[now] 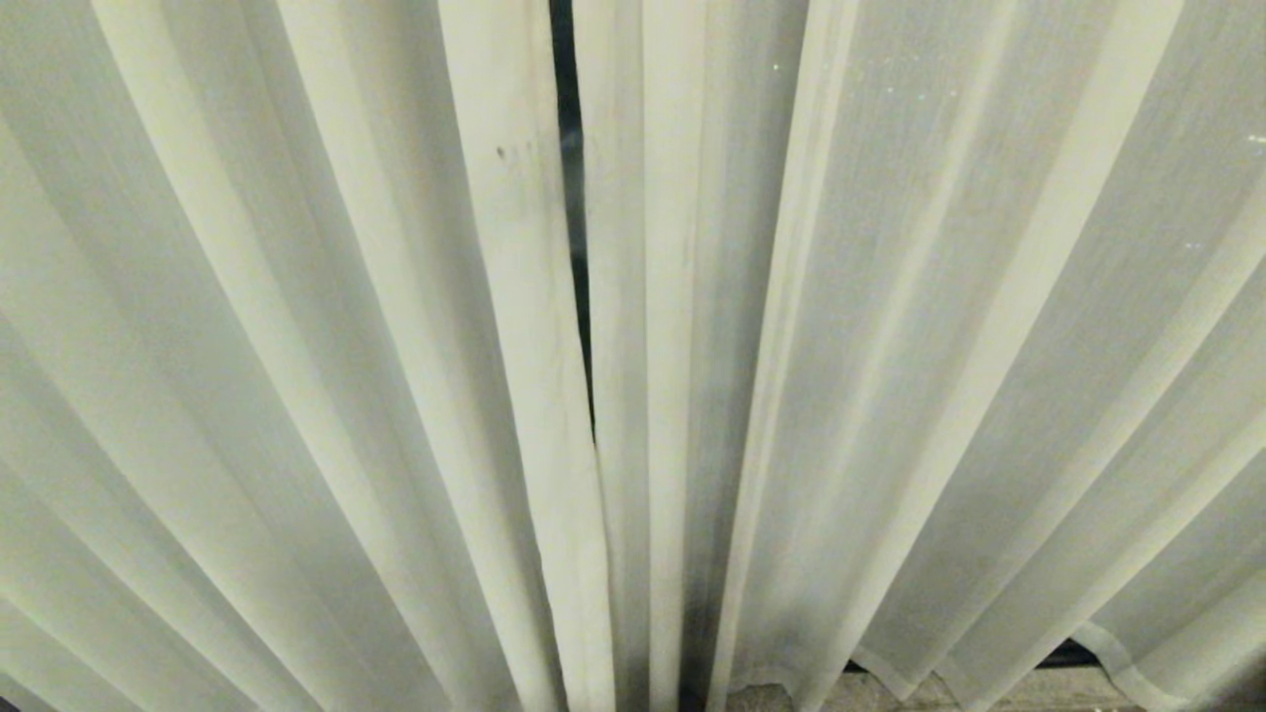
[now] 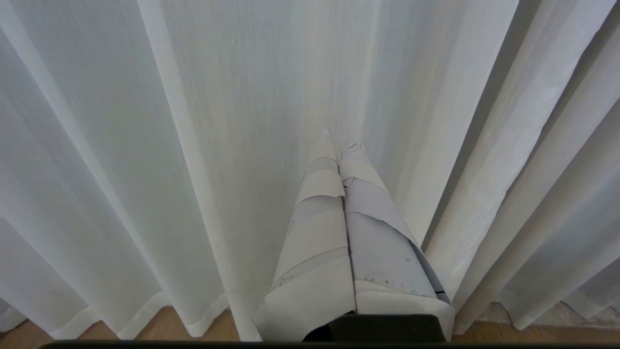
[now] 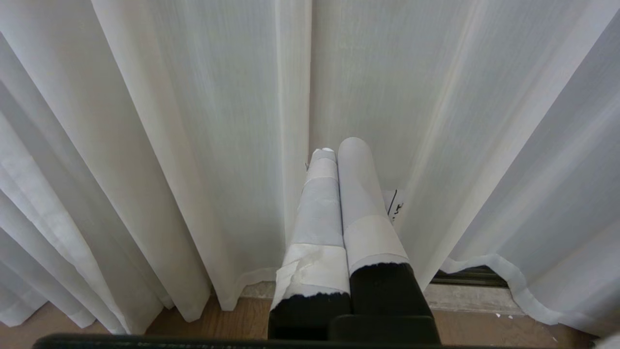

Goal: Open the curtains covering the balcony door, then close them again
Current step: Pull the inner curtains open on both sides

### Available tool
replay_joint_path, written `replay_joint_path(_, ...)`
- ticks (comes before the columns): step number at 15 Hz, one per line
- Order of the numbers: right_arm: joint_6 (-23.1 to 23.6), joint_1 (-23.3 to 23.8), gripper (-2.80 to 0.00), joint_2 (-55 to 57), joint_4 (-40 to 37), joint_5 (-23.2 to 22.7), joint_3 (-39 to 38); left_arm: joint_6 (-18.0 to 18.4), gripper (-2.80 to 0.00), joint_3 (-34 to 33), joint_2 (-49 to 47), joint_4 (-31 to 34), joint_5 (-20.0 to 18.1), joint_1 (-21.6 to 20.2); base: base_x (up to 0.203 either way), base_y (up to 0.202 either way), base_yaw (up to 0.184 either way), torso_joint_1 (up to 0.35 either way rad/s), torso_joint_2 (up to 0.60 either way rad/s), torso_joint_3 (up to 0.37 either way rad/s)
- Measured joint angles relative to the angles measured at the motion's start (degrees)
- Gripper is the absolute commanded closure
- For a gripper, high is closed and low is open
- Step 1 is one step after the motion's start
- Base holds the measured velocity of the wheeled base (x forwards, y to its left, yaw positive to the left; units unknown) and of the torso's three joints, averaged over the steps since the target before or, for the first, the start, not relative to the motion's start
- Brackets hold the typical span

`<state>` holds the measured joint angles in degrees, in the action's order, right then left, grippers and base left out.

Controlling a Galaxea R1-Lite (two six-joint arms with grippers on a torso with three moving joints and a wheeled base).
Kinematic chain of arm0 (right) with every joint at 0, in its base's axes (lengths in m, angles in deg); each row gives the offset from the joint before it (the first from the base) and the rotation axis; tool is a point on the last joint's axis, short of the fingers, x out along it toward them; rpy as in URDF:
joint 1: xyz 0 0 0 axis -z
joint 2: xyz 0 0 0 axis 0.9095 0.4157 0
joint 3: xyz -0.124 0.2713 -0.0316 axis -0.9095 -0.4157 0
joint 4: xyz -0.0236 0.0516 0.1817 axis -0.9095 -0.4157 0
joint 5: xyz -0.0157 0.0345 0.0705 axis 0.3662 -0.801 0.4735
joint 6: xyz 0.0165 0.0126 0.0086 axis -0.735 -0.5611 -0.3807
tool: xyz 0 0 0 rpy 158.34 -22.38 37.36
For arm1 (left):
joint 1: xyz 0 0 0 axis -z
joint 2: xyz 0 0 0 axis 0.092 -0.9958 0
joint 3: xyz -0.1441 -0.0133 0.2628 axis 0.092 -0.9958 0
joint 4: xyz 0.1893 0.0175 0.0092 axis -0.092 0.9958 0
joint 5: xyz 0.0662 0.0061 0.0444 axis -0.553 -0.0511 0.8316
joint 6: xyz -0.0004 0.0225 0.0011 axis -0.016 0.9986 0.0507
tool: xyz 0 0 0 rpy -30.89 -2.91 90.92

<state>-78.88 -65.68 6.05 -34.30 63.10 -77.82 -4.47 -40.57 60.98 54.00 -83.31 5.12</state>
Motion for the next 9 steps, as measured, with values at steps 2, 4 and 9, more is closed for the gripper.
replay_joint_path(2, 0.0, 0.0, 0.0, 0.0, 0.0, 0.0, 0.0, 0.1, 0.0, 0.0, 0.0, 0.0, 0.0, 0.0, 0.0, 0.0, 0.0, 0.0, 0.0, 0.0)
replay_joint_path(4, 0.0, 0.0, 0.0, 0.0, 0.0, 0.0, 0.0, 0.2, 0.0, 0.0, 0.0, 0.0, 0.0, 0.1, 0.0, 0.0, 0.0, 0.0, 0.0, 0.0)
replay_joint_path(9, 0.0, 0.0, 0.0, 0.0, 0.0, 0.0, 0.0, 0.2, 0.0, 0.0, 0.0, 0.1, 0.1, 0.1, 0.0, 0.0, 0.0, 0.0, 0.0, 0.0)
